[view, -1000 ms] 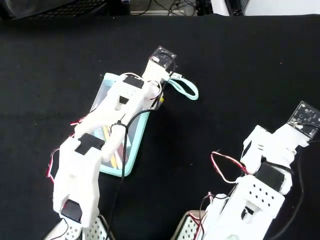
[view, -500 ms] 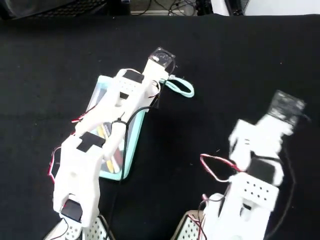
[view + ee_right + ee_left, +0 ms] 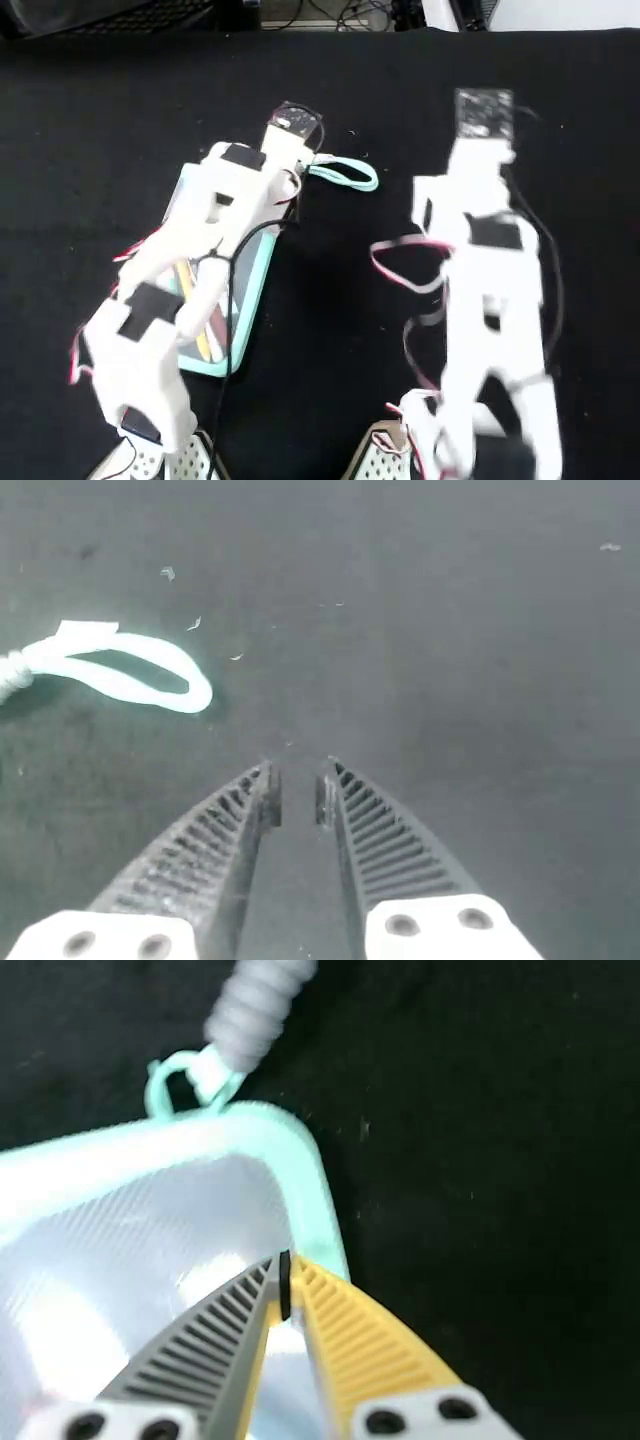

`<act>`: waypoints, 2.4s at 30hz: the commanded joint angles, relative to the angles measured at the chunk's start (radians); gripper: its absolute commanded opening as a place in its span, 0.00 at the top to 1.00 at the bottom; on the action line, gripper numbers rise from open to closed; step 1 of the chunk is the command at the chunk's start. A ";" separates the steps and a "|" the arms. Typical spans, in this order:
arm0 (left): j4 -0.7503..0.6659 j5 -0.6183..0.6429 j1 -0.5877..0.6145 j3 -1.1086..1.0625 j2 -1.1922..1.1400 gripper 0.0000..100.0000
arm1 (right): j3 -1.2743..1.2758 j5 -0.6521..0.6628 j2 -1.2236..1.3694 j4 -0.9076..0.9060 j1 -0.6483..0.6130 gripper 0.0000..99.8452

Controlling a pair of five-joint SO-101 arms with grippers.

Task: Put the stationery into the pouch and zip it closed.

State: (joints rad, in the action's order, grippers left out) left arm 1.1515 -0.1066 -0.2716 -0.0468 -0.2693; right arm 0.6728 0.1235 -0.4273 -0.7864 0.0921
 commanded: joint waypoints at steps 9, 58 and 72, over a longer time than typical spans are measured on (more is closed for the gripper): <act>-0.132 0.006 0.022 -0.285 0.359 0.97 | -0.562 0.187 0.610 -0.123 -0.232 0.77; -0.126 0.011 0.064 -0.323 0.446 0.97 | -1.293 0.319 0.714 -0.600 -0.256 0.99; -0.087 0.014 0.053 -0.308 0.450 0.84 | -1.302 0.342 0.297 -0.600 -0.477 0.99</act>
State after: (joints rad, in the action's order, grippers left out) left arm 1.0380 -0.0974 -0.2148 -0.3782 0.1481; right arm -0.5531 0.4442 -0.0284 -1.3909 -0.3682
